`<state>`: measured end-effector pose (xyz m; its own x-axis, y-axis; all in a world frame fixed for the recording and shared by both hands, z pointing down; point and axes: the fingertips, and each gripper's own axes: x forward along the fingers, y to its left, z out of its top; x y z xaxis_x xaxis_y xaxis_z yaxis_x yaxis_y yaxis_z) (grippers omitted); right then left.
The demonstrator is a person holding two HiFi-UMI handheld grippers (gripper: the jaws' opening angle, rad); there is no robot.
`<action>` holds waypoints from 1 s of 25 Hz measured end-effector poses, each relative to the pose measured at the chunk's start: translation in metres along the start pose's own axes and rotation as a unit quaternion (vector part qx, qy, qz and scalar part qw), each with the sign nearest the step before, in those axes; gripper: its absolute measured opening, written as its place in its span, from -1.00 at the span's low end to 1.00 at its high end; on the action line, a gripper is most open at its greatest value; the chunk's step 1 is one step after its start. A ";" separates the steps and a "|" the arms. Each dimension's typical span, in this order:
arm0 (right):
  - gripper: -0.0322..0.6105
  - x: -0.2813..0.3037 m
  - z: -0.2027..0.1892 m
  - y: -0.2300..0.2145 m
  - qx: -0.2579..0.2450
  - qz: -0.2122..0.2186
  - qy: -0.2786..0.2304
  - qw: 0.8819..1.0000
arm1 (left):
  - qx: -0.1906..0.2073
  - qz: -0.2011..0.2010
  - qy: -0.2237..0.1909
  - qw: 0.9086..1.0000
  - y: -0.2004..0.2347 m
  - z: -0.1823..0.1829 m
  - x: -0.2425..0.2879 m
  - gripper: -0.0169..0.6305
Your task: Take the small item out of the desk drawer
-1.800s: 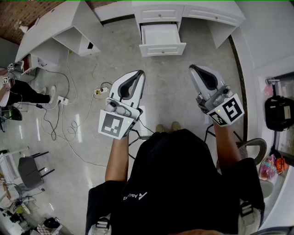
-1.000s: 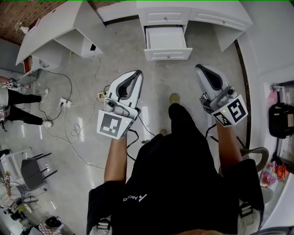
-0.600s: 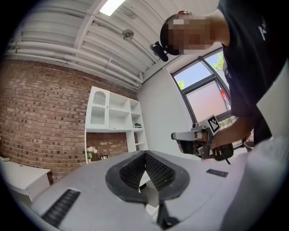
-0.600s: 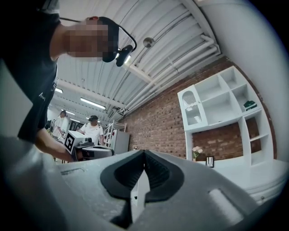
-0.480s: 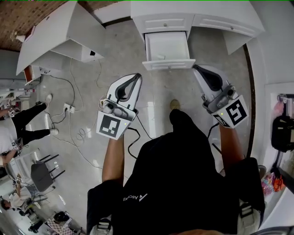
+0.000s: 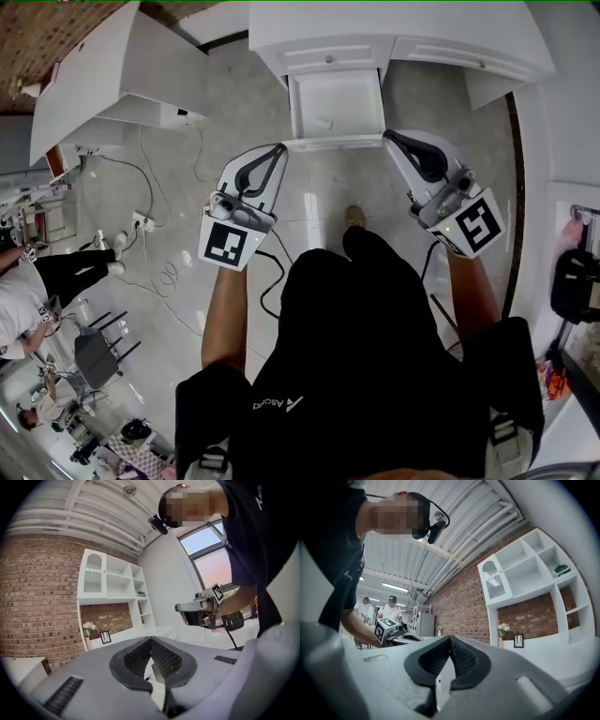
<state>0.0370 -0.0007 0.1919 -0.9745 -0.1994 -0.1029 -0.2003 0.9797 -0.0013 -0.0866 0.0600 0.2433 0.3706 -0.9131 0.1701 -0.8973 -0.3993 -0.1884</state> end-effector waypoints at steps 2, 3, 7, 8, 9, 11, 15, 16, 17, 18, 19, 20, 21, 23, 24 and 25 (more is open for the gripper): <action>-0.89 0.006 -0.008 -0.011 0.003 0.001 0.006 1.000 | 0.002 -0.010 0.013 1.000 0.007 -0.011 0.014 -0.95; -0.89 0.009 -0.011 -0.017 0.004 0.000 0.007 1.000 | 0.004 -0.016 0.020 1.000 0.010 -0.016 0.021 -0.95; -0.89 0.020 -0.025 -0.032 0.012 -0.011 0.016 1.000 | 0.014 -0.046 0.040 0.998 0.022 -0.035 0.046 -0.95; -0.89 0.024 -0.028 -0.035 0.014 -0.014 0.019 1.000 | 0.020 -0.056 0.046 0.997 0.026 -0.041 0.053 -0.95; -0.89 0.029 -0.031 -0.039 0.015 -0.016 0.021 1.000 | 0.025 -0.066 0.051 0.996 0.030 -0.046 0.059 -0.95; -0.89 0.038 -0.039 -0.046 0.019 -0.022 0.028 0.999 | 0.033 -0.086 0.062 0.994 0.039 -0.060 0.073 -0.95; -0.89 0.061 -0.059 -0.062 0.028 -0.041 0.047 0.998 | 0.047 -0.129 0.081 0.987 0.053 -0.099 0.100 -0.95; -0.89 0.066 -0.064 -0.067 0.027 -0.046 0.049 0.997 | 0.051 -0.142 0.093 0.984 0.055 -0.111 0.105 -0.95; -0.89 0.071 -0.071 -0.071 0.028 -0.052 0.053 0.997 | 0.057 -0.155 0.106 0.981 0.057 -0.124 0.110 -0.95; -0.89 0.076 -0.077 -0.075 0.029 -0.058 0.057 0.996 | 0.062 -0.170 0.117 0.977 0.057 -0.136 0.115 -0.95; -0.89 0.081 -0.083 -0.079 0.030 -0.065 0.063 0.995 | 0.067 -0.184 0.127 0.972 0.058 -0.148 0.119 -0.95; -0.89 0.086 -0.089 -0.082 0.033 -0.072 0.067 0.995 | 0.073 -0.197 0.136 0.968 0.060 -0.159 0.124 -0.95; -0.89 0.092 -0.094 -0.086 0.037 -0.079 0.071 0.994 | 0.078 -0.208 0.145 0.964 0.064 -0.170 0.128 -0.94; -0.89 0.103 -0.106 -0.093 0.045 -0.094 0.077 0.992 | 0.088 -0.224 0.161 0.957 0.073 -0.194 0.137 -0.93; -0.89 0.107 -0.111 -0.097 0.045 -0.101 0.078 0.991 | 0.092 -0.231 0.169 0.954 0.077 -0.206 0.142 -0.93; -0.89 0.108 -0.117 -0.101 0.045 -0.107 0.080 0.990 | 0.096 -0.239 0.177 0.950 0.079 -0.217 0.147 -0.92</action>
<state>-0.0603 -0.1233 0.2972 -0.9157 -0.3960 0.0680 -0.4011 0.9110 -0.0955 -0.1546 -0.0881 0.4635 0.5901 -0.5522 0.5889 -0.5744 -0.7998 -0.1744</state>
